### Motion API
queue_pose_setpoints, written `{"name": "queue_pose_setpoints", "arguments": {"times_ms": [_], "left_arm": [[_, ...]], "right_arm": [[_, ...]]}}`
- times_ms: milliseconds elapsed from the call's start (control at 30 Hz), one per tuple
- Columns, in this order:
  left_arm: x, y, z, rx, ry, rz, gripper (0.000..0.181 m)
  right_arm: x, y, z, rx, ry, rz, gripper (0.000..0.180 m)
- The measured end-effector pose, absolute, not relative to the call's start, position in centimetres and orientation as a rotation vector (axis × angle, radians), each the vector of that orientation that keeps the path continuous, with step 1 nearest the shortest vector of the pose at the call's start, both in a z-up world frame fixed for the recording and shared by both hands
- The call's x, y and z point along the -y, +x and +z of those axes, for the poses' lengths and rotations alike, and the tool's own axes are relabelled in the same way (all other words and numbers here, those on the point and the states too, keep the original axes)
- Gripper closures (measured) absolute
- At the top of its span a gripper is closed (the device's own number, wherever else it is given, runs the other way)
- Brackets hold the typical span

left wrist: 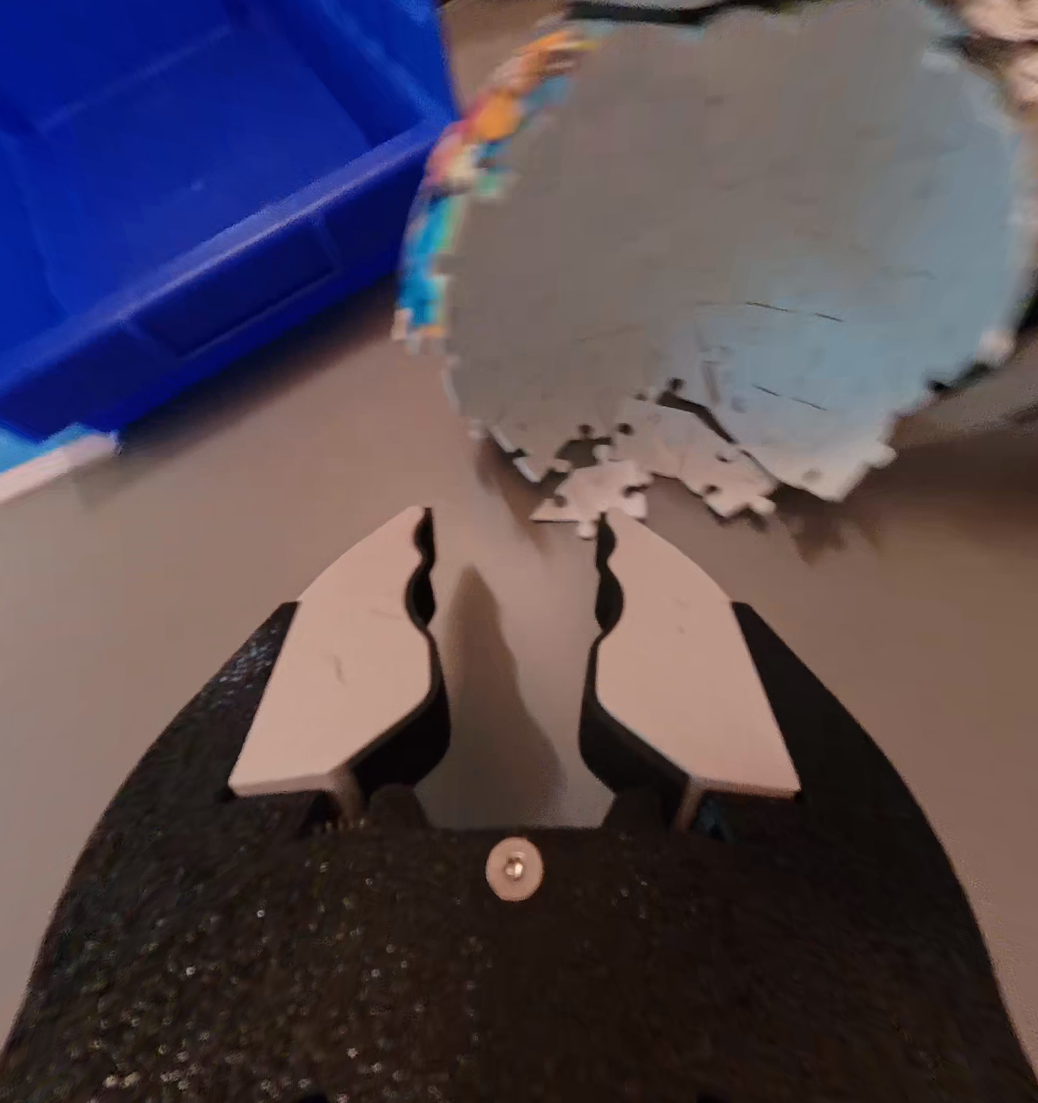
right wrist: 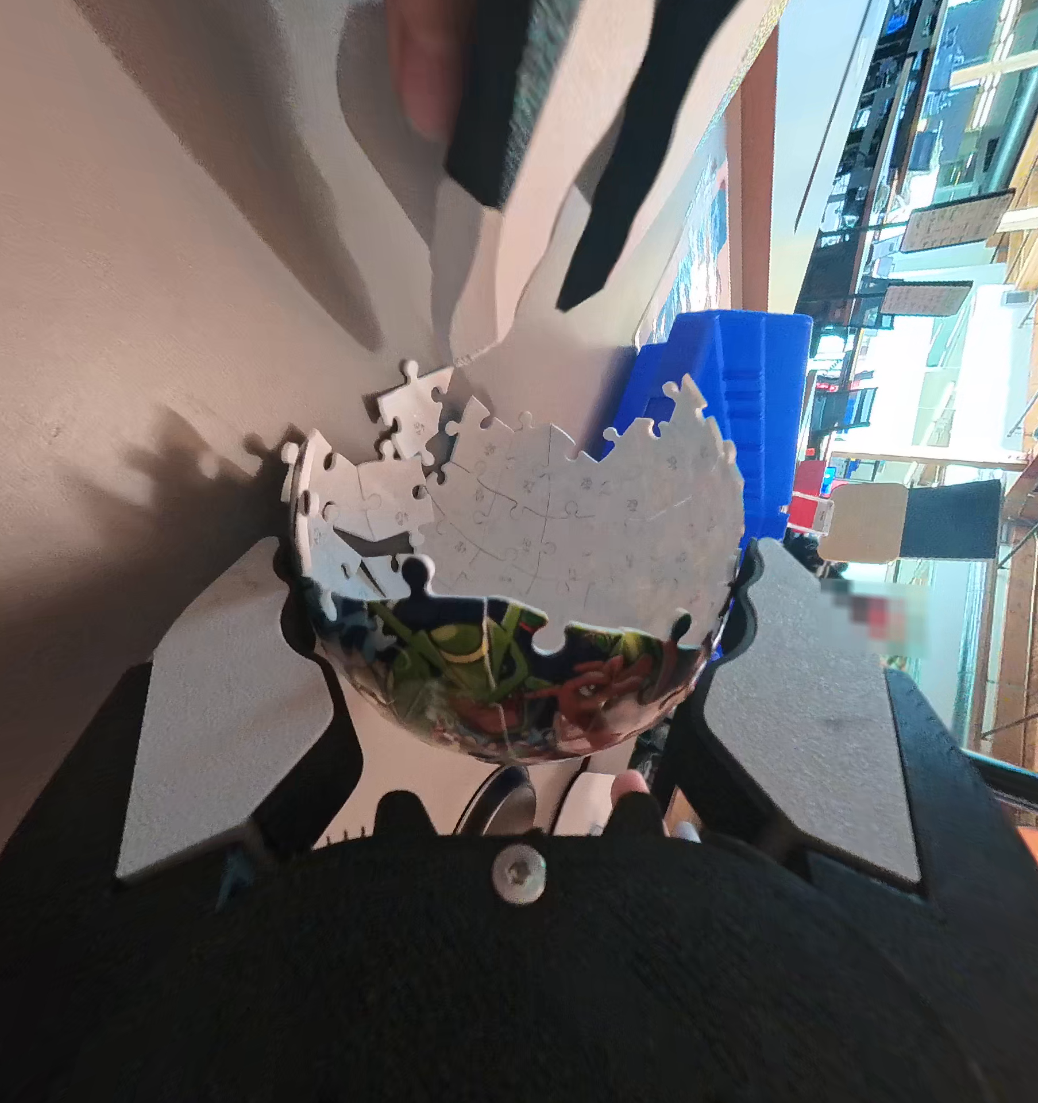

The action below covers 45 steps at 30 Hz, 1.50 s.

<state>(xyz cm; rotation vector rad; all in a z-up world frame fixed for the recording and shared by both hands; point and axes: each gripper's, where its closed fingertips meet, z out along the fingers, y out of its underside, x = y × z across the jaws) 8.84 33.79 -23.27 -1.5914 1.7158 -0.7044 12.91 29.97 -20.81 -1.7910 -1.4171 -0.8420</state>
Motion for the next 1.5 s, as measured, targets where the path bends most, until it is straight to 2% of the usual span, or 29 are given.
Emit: {"name": "queue_pose_setpoints", "arguments": {"times_ms": [33,133,333,500,600,700,800,933,1033,1067,1100,1167,1300,1433,1500], "left_arm": [[-32.5,8.6,-23.1,-1.775,-1.493,-0.74,0.14],[-28.8,8.0,-23.6,-1.968,-1.238,-0.826,0.15],[-27.6,9.1,-24.9,-2.088,-1.162,-0.733,0.146],[-30.4,10.7,-23.5,-2.013,-1.084,-0.613,0.158],[-32.1,11.9,-22.3,-1.861,-1.221,-0.666,0.164],[-30.7,12.6,-22.1,-1.857,-1.14,-0.725,0.166],[-31.0,13.1,-23.0,-1.887,-1.061,-0.592,0.167],[-31.2,13.5,-23.5,-1.925,-1.014,-0.544,0.178],[-30.3,12.4,-23.5,-1.983,-1.148,-0.717,0.181],[-30.2,12.1,-23.4,-1.967,-1.258,-0.807,0.179],[-30.7,12.0,-23.0,-1.892,-1.384,-0.864,0.164],[-32.1,11.7,-22.5,-1.738,-1.557,-0.91,0.119],[-36.4,9.8,-22.9,-1.478,-1.71,-0.741,0.074],[-35.7,10.7,-23.7,-1.543,-1.812,-0.889,0.083],[-35.5,11.4,-24.8,-1.637,-1.826,-0.84,0.081]], "right_arm": [[-30.0,12.8,-20.8,1.422,-1.784,-0.844,0.046],[-30.0,12.8,-20.8,1.414,-1.783,-0.834,0.046],[-29.8,13.2,-20.7,1.338,-1.799,-0.792,0.045],[-29.7,13.2,-20.7,1.31,-1.785,-0.766,0.045],[-29.7,12.9,-20.7,1.341,-1.755,-0.779,0.046],[-29.8,12.8,-20.7,1.351,-1.753,-0.782,0.045],[-29.8,12.8,-20.7,1.342,-1.758,-0.772,0.045],[-29.7,13.1,-20.7,1.328,-1.773,-0.757,0.045],[-29.6,13.3,-20.7,1.332,-1.777,-0.763,0.046],[-29.6,13.3,-20.7,1.333,-1.774,-0.761,0.046],[-29.6,13.2,-20.7,1.333,-1.77,-0.757,0.045],[-29.7,13.2,-20.7,1.328,-1.771,-0.75,0.045],[-29.6,13.3,-20.7,1.33,-1.771,-0.747,0.045],[-29.8,13.0,-20.7,1.338,-1.763,-0.742,0.045],[-29.8,12.9,-20.7,1.35,-1.762,-0.755,0.045]]}}
